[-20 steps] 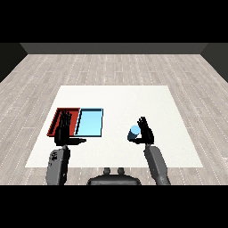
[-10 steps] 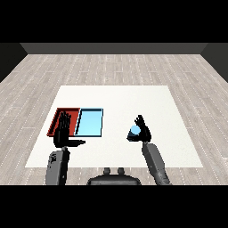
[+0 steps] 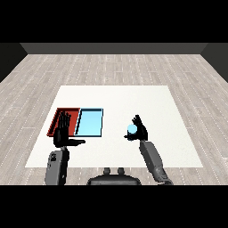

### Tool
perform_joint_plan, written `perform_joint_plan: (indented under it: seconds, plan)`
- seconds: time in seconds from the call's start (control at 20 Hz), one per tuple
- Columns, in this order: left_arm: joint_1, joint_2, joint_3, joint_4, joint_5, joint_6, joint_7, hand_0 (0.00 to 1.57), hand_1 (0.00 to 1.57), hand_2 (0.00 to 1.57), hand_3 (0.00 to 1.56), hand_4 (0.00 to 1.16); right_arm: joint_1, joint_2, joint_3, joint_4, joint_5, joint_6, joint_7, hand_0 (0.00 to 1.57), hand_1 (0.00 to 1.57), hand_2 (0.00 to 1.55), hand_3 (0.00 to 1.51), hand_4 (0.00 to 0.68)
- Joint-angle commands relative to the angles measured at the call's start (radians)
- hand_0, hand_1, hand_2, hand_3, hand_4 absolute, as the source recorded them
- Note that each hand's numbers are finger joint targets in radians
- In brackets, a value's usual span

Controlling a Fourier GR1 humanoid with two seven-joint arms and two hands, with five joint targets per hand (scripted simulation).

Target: Pick the blue can and put it in the blue box

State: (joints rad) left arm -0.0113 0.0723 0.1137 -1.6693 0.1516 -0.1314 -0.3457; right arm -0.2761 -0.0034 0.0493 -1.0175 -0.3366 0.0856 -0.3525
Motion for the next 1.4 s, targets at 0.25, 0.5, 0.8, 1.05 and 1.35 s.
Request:
perform_joint_plan:
  seconds: [0.25, 0.5, 0.8, 1.05, 1.35]
  plan:
    - [0.028, -0.044, -0.053, -0.020, -0.048, 0.033, -0.010, 0.00, 0.00, 0.00, 0.00, 0.00, -0.079, -0.011, 0.004, 0.084, 0.113, -0.302, -0.023, 1.49, 1.49, 1.48, 1.44, 0.634]
    - [0.035, -0.024, -0.027, -0.024, -0.022, 0.018, -0.005, 0.00, 0.00, 0.00, 0.00, 0.00, -0.073, 0.003, 0.013, 0.112, 0.145, -0.310, -0.024, 1.50, 1.50, 1.48, 1.44, 0.617]
    - [0.002, -0.020, -0.059, 0.074, -0.075, 0.003, -0.057, 0.00, 0.00, 0.00, 0.00, 0.00, -0.026, -0.063, 0.058, -0.173, 0.184, -0.347, 0.147, 1.45, 1.45, 1.45, 1.40, 0.629]
    - [-0.038, 0.027, -0.034, 0.070, -0.025, -0.047, 0.009, 0.00, 0.00, 0.00, 0.00, 0.00, 0.073, -0.092, 0.143, -0.461, 0.260, -0.397, 0.285, 1.46, 1.46, 1.45, 1.40, 0.623]
    - [-0.049, -0.053, -0.172, 0.078, -0.126, 0.017, 0.077, 0.00, 0.00, 0.00, 0.00, 0.00, 0.018, -0.148, 0.119, -0.553, 0.281, -0.343, 0.317, 1.43, 1.43, 1.45, 1.40, 0.617]
